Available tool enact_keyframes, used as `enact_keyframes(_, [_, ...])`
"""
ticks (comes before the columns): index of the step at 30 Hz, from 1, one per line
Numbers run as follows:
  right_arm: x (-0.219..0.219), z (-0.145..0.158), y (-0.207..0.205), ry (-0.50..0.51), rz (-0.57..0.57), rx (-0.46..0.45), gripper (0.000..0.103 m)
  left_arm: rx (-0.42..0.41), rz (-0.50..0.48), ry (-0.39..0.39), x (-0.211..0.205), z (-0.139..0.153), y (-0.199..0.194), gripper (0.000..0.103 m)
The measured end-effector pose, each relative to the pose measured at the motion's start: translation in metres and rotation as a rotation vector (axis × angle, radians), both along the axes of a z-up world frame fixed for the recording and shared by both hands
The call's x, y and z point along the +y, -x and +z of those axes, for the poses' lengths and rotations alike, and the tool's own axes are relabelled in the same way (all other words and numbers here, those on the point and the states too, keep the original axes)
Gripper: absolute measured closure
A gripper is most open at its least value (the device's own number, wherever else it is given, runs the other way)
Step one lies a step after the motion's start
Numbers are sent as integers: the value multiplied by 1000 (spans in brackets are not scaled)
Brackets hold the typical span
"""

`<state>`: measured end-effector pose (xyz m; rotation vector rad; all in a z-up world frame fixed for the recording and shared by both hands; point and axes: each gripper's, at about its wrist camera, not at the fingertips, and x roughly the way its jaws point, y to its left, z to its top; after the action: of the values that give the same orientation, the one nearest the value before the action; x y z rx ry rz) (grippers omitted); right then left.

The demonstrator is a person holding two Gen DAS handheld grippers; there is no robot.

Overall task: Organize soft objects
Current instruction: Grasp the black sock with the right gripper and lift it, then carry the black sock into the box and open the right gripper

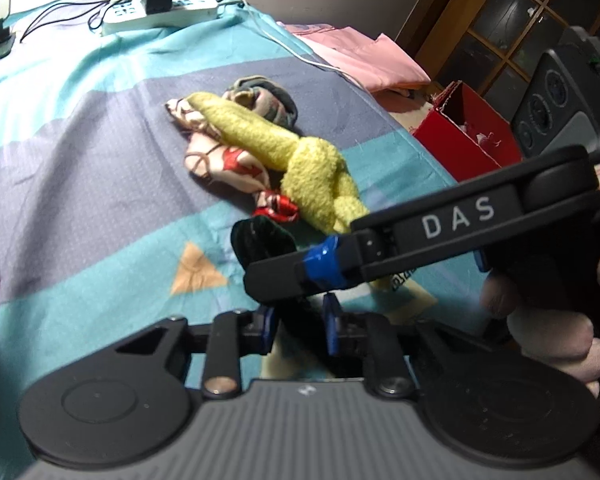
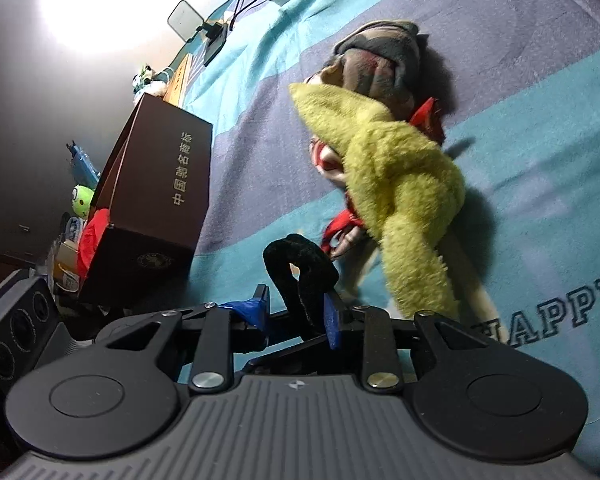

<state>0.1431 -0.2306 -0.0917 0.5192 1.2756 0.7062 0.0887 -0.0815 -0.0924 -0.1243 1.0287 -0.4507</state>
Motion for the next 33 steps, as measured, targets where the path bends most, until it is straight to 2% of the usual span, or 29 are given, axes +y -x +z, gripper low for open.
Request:
enact_keyframes(5, [37,13,8,-36,60,-31,92,-34,38,-28,29,18,22,86])
enact_keyframes(8, [65,31,12,-71,106,-86,92,-76,83,-34,54,35,34,86])
enact_keyframes(16, [147,101,12,-209,171,-340,92,-305,167,-75,137,111,59,86])
enact_keyframes(20, [188,113,-6,-259,156,-411,92,-394,200,-115,179,137,51,86])
enact_keyframes(22, [209,115,-13,-251,146,-450,92,-419,211,-137,197,141,43,86])
enact_keyframes(24, [229,110,-22,-225,139,-466,91,-417,226,-131,217,139,31,86])
enact_keyframes(30, [264,77,-34,-91,119,-422,88,-296,257,-99,256,105,-5,85])
enact_keyframes(33, [273,60,-36,-22,109,-377,88,-228,270,-114,264,80,-12,74])
